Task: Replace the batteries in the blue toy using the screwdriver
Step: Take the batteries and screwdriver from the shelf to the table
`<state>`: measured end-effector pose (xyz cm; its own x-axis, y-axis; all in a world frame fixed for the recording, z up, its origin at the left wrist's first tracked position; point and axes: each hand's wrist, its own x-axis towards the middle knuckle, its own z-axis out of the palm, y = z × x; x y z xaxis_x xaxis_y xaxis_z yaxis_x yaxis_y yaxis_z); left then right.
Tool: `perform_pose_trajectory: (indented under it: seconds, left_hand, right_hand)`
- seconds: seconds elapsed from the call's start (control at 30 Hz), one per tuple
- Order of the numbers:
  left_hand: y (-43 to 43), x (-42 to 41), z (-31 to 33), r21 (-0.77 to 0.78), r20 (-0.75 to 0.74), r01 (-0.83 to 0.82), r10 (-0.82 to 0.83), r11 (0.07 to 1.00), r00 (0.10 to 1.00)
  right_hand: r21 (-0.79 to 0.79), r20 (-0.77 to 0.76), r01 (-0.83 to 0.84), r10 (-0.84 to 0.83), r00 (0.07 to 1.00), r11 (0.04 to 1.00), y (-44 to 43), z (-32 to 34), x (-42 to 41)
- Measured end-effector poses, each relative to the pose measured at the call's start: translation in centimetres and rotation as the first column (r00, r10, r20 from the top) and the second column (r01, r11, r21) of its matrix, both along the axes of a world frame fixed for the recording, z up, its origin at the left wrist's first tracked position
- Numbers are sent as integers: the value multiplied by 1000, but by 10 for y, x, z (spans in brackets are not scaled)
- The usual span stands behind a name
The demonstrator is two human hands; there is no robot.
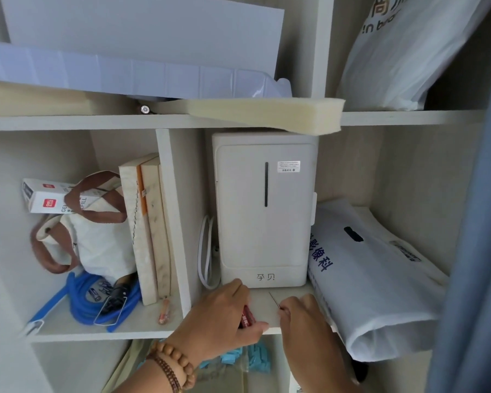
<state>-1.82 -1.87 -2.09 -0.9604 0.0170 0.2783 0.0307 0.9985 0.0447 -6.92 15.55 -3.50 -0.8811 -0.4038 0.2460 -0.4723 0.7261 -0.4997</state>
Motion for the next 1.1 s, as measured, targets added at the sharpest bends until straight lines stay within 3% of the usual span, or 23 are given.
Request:
perform_pose_trajectory:
  seconds: [0.37,0.63,0.93,1.1]
  left_hand:
    - [-21,101,23,65,-170,-92,102,994,980]
    - [-77,242,27,90,-176,-380,390,921,904]
    - [-133,450,41,102,-218,-618,623,780,751]
    - [-173,583,42,45,-167,-740,735,671,657]
  right_hand:
    - [-216,-87,-231,216,972,949,-35,8,48]
    - [-208,-141,-501,482,865,840,-119,13,146]
    - [-165,-189,-729,705,684,664,-233,20,320]
    - [-138,-161,-811,795,585,568,-304,17,450]
